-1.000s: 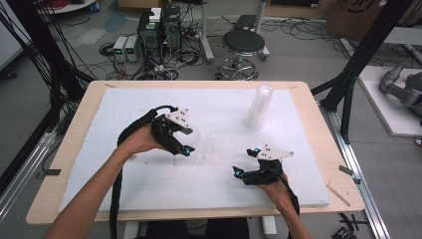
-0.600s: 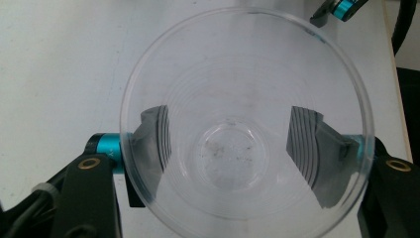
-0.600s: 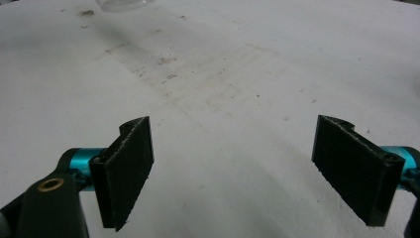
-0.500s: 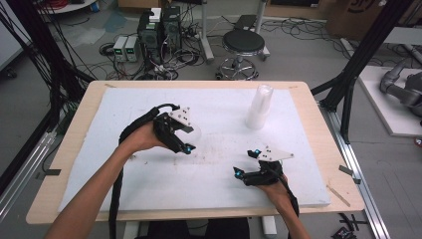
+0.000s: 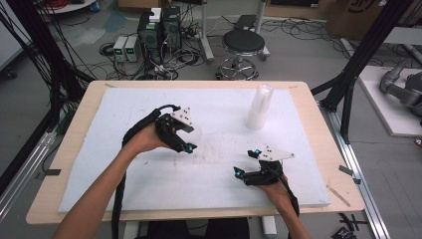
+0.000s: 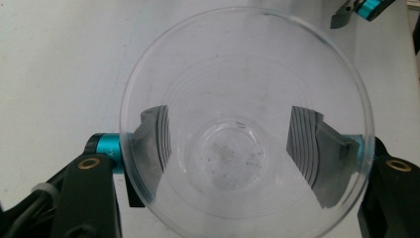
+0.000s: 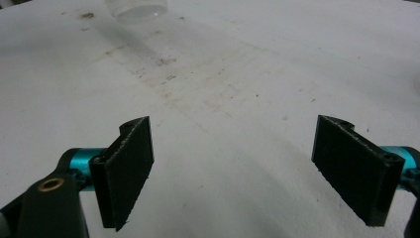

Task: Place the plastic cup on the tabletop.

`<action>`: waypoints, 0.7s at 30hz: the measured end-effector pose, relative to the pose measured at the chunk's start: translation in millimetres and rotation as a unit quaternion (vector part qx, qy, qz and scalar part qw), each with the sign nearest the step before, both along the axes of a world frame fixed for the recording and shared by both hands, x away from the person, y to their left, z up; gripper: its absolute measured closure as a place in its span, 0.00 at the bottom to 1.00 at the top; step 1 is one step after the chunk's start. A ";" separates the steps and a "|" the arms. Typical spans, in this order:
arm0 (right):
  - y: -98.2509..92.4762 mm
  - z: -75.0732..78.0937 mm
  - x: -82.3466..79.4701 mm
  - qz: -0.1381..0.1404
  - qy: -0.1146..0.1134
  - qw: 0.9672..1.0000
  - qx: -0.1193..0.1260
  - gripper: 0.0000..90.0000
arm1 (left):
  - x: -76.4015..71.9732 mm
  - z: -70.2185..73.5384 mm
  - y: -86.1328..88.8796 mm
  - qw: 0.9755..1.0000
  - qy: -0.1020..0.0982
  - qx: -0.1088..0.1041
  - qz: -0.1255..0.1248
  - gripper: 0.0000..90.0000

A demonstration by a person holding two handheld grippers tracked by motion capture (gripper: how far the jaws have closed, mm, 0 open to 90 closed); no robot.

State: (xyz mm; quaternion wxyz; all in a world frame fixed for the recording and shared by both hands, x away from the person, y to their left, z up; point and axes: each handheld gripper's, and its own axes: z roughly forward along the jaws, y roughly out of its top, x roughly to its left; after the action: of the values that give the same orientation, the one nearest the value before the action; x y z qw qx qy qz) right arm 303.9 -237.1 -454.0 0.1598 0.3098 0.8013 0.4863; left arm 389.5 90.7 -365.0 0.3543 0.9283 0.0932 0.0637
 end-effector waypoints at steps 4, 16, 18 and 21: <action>0.3 -0.2 0.0 0.002 -0.002 1.000 -0.003 0.18 | 4.8 -8.3 -7.2 1.000 0.003 0.020 0.008 0.37; -0.3 -0.2 -0.2 0.003 -0.001 1.000 0.000 0.18 | 7.7 -26.0 -27.4 0.999 0.016 0.035 0.026 0.37; -0.3 -0.2 0.0 0.003 0.001 1.000 0.002 0.18 | 7.0 -29.6 -26.3 0.999 0.017 0.034 0.034 0.37; -0.3 -0.2 0.3 0.004 0.001 1.000 0.002 0.18 | 6.3 -31.2 -24.0 0.998 0.015 0.033 0.043 0.37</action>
State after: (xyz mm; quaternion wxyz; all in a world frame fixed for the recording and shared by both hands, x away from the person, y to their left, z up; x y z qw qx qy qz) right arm 304.2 -237.3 -454.2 0.1560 0.3073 0.8020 0.4880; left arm 395.8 66.7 -396.2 0.3189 0.9356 0.1359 0.0673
